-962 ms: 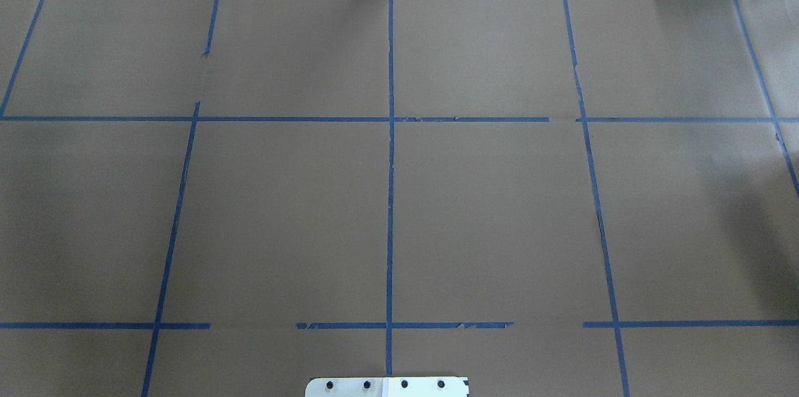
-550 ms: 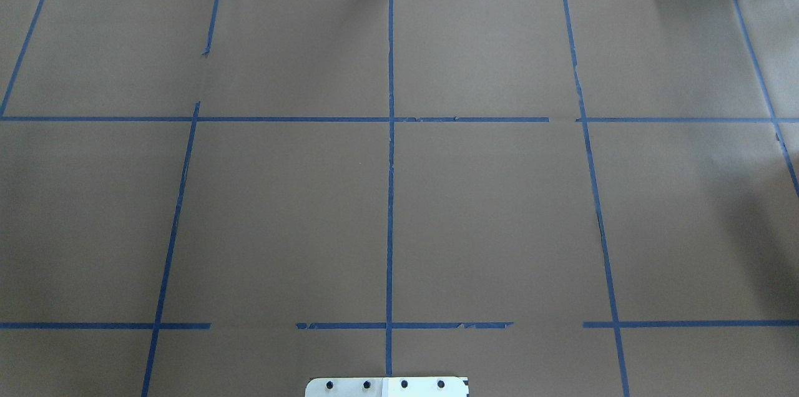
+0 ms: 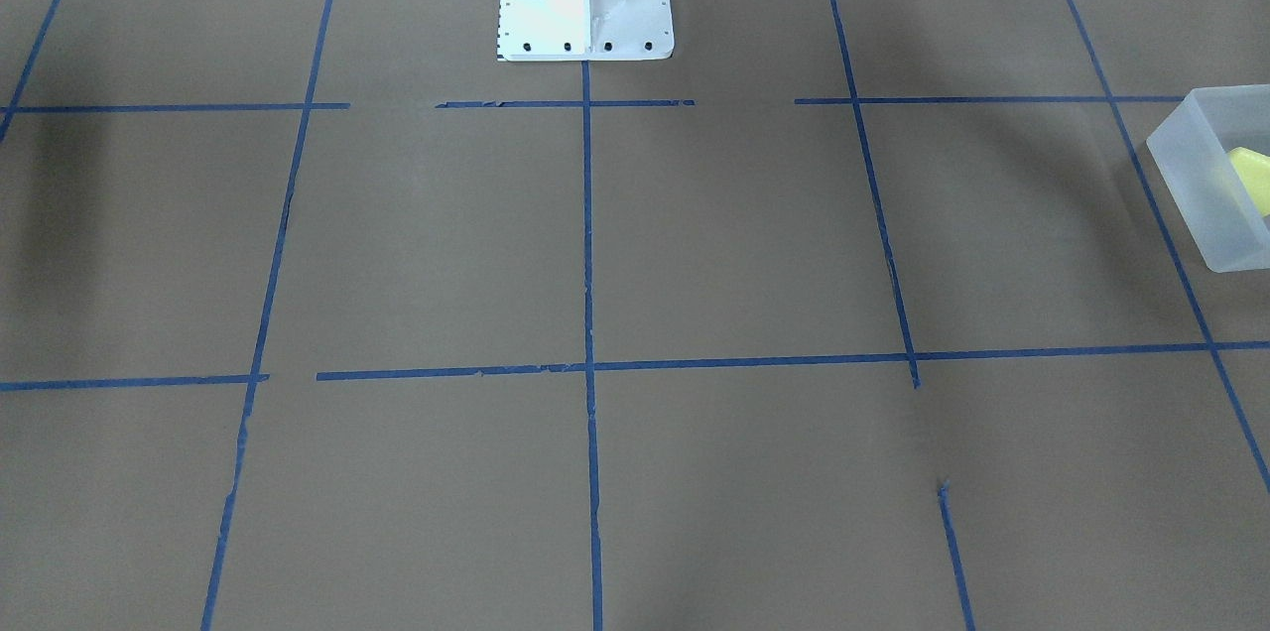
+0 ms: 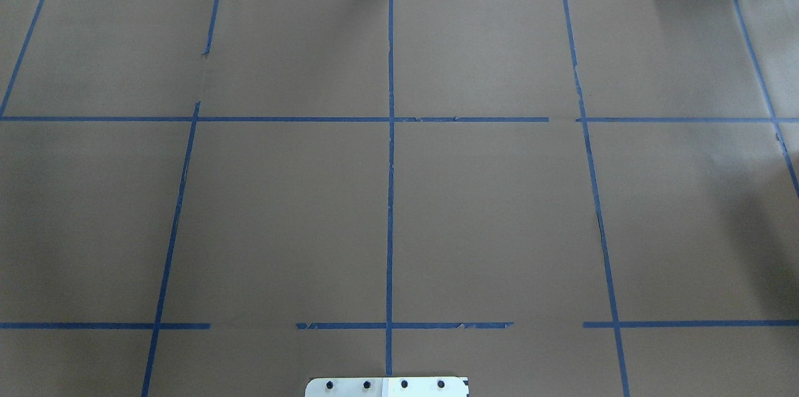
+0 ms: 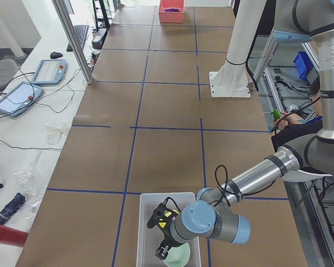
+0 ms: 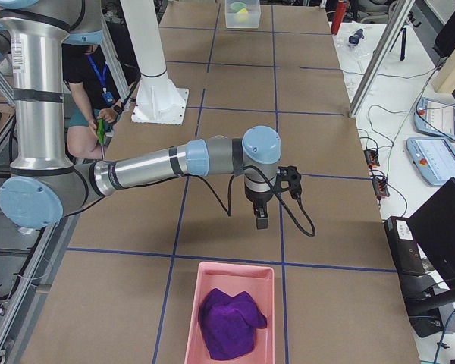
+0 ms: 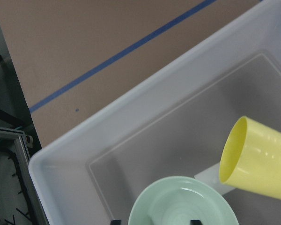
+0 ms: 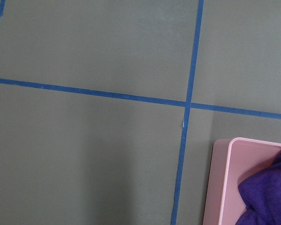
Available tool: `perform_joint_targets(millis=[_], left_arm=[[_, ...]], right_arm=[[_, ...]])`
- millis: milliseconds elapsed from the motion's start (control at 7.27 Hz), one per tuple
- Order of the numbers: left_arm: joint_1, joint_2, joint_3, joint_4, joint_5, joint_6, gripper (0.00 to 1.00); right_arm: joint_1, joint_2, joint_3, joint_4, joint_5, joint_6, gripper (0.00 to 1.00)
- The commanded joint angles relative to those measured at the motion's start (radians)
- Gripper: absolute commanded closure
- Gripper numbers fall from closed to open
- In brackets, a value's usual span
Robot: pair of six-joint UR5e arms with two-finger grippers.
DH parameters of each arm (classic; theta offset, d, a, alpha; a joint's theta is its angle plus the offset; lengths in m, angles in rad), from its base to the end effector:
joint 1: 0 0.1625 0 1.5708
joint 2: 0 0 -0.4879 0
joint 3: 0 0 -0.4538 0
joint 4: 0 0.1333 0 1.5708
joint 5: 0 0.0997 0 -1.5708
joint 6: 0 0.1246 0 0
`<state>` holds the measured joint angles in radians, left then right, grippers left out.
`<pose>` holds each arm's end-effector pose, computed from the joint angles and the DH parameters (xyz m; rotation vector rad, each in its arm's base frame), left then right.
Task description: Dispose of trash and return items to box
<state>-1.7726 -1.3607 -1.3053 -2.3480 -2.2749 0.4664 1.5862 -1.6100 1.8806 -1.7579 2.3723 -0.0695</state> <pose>-0.1368 -0.4059 0.9085 0.5047 0.5682 0.3580 0.0519 -0.5240 0.6068 0.1129 -0.7972 -0.0846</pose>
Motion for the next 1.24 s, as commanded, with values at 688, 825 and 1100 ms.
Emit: perform_joint_targets(millis=[688,825,1100], left_arm=[[0.133,-0.204,-0.399,0.938,-0.023,-0.066,0.0],[0.137,-0.193,-0.404,0.937,-0.091,-0.075,0.0],[0.148,-0.138,-0.408,0.861,-0.101,-0.062,0.0]], right_arm=[[0.0,-0.039,-0.049,-0.011,0.005,0.0,0.0],[0.002,-0.05,-0.044,-0.008,0.008,0.0,0.0],[0.0,-0.074,-0.035,0.001,-0.001,0.0,0.0]])
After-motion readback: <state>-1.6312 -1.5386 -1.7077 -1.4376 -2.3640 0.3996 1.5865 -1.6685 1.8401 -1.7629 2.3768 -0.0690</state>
